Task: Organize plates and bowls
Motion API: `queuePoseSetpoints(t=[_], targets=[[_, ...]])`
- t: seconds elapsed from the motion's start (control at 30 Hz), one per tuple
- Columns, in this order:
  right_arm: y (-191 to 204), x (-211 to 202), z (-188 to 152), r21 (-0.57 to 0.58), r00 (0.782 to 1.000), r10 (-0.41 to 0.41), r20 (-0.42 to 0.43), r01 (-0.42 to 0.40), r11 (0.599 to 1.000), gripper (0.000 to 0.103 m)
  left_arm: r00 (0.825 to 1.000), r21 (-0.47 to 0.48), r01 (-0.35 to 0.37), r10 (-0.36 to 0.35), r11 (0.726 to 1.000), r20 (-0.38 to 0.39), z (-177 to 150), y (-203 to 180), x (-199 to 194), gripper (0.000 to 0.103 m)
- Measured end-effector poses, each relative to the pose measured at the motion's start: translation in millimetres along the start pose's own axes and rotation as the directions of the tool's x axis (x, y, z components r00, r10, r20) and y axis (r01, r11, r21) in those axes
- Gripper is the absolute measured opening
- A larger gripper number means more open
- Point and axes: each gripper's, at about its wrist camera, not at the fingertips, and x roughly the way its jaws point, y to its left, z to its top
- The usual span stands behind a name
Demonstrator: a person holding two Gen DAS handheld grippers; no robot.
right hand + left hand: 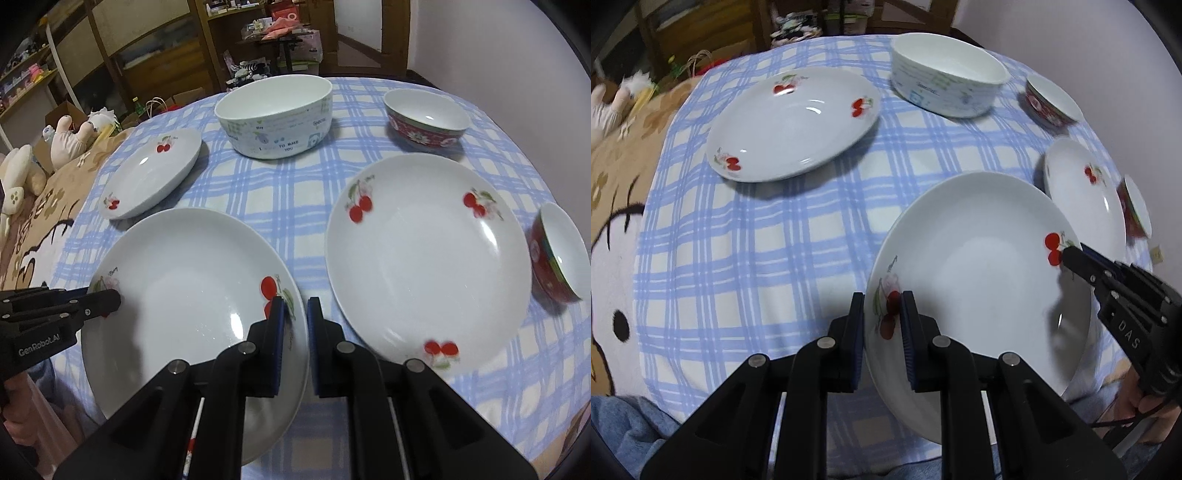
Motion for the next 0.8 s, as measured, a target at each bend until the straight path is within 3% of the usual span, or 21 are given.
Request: queuePoseSetpoints(t=[0.3,0.8], targets=[[-5,7,-16,0.009,0.999,-0.035,-0.026,0.035,0.999,0.012,0.997,-0.003,0.008,-0.008,1.0,-0.075,3,-3,23,0.019],[-8,12,-14,0.013,0.999,-0.037,0.004,0.037,0.999,0.012,0.996,0.015,-0.025,0.026,1.0,-0.084,10,-5,33,0.021]])
